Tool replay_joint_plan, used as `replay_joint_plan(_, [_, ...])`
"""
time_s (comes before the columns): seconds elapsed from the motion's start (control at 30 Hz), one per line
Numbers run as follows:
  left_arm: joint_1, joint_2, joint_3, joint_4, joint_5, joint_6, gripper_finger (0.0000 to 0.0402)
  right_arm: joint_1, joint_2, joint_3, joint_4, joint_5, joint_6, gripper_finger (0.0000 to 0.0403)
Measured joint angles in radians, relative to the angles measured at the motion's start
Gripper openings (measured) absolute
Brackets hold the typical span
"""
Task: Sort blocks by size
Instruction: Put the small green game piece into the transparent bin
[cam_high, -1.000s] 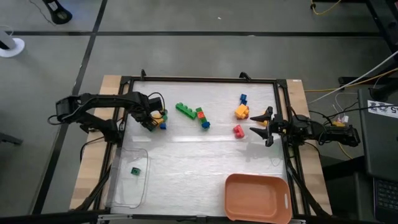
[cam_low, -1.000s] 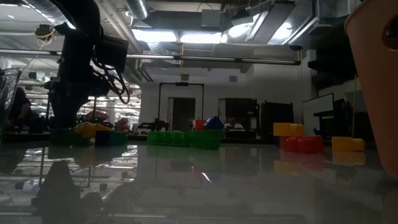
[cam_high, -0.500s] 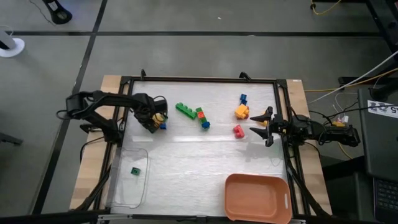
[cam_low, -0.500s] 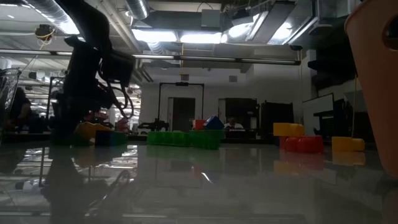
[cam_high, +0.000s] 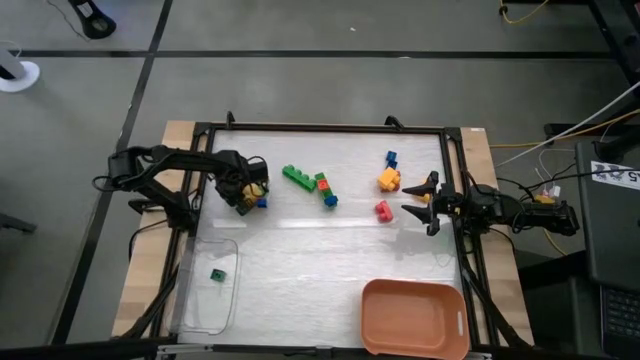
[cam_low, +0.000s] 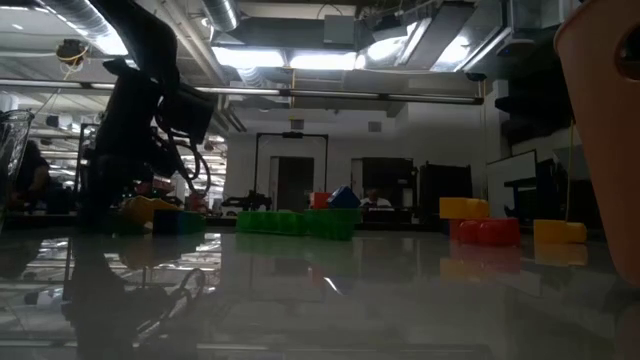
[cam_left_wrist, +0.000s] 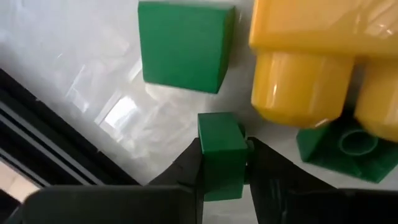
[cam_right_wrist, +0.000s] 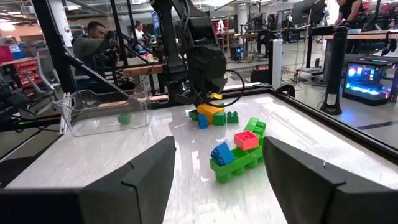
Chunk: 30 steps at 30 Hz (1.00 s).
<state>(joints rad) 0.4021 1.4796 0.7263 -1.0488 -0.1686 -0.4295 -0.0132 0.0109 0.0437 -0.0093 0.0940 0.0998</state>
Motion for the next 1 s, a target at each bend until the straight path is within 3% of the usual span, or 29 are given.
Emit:
replay_joint_plan(0.2, [-0.001, -0.005, 0.068, -0.139, 0.008, -0.005, 0.0072, 0.0, 0.0, 0.0, 0.02, 0.004, 0.0, 0.0243])
replay_joint_plan(0.5, [-0.048, -0.078, 0.29, -0.265, 0.027, -0.011, 0.0076, 0.0, 0.022, 0.0, 0.098, 0.027, -0.025, 0.0243])
replay_joint_plan(0.63, [-0.09, -0.143, 0.374, -0.291, 0.137, -0.06, 0.0076, 0.0, 0.068, 0.0, 0.164, 0.027, -0.043, 0.0243])
replay_joint_plan(0.77, [-0.178, -0.222, 0.404, -0.295, 0.31, -0.167, 0.0082, 0.0, 0.144, 0.0, 0.251, 0.028, -0.055, 0.0243])
replay_joint_plan(1.0, [-0.459, -0.323, 0.404, -0.297, 0.515, -0.564, 0.0082, 0.0, 0.327, 0.029, 0.357, 0.029, -0.058, 0.0243])
